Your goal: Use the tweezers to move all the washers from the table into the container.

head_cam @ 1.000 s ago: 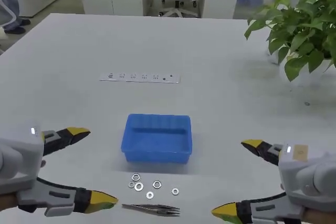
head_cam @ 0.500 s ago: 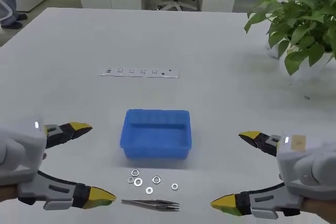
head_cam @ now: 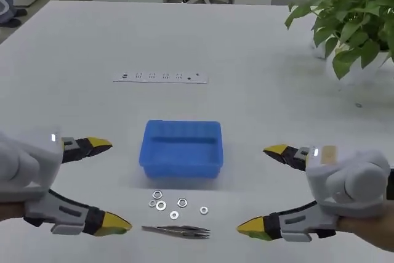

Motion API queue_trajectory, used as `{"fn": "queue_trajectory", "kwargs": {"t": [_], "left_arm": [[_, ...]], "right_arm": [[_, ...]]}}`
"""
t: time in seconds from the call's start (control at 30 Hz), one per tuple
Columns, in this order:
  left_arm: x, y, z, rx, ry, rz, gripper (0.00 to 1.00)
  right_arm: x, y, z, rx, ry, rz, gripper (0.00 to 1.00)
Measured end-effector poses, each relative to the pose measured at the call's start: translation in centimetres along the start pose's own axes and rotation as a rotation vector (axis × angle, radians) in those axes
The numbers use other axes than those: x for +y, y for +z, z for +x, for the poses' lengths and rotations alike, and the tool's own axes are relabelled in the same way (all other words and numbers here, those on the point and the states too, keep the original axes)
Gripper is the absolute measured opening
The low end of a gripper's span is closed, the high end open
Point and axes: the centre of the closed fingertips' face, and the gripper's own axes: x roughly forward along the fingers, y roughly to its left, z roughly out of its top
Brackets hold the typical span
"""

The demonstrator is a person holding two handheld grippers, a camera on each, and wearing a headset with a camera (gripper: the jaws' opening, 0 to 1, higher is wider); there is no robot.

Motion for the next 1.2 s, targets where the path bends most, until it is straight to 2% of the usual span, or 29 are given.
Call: {"fn": "queue_trajectory", "kwargs": {"t": [0.17,0.37,0.67,0.87,1.2], "left_arm": [[-0.3,-0.5,0.6,0.028,-0.031,0.04,0.91],[-0.7,-1.1,1.4,0.06,-0.073,0.067,0.8],[-2.3,-2.5,2.9,0.136,-0.167,0.126,0.58],[-3.1,-3.6,3.9,0.189,-0.206,0.181,0.43],[-4.7,-5.0,5.6,0.241,-0.28,0.234,0.31]], "right_arm": [[0.5,0.3,0.9,0.007,0.031,-0.023,0.83],[1.8,0.1,2.2,0.035,0.09,-0.059,0.73],[4.1,-0.3,4.3,0.072,0.191,-0.144,0.56],[5.4,-0.8,5.6,0.105,0.25,-0.208,0.48],[6.9,-1.5,7.5,0.15,0.317,-0.277,0.35]]}}
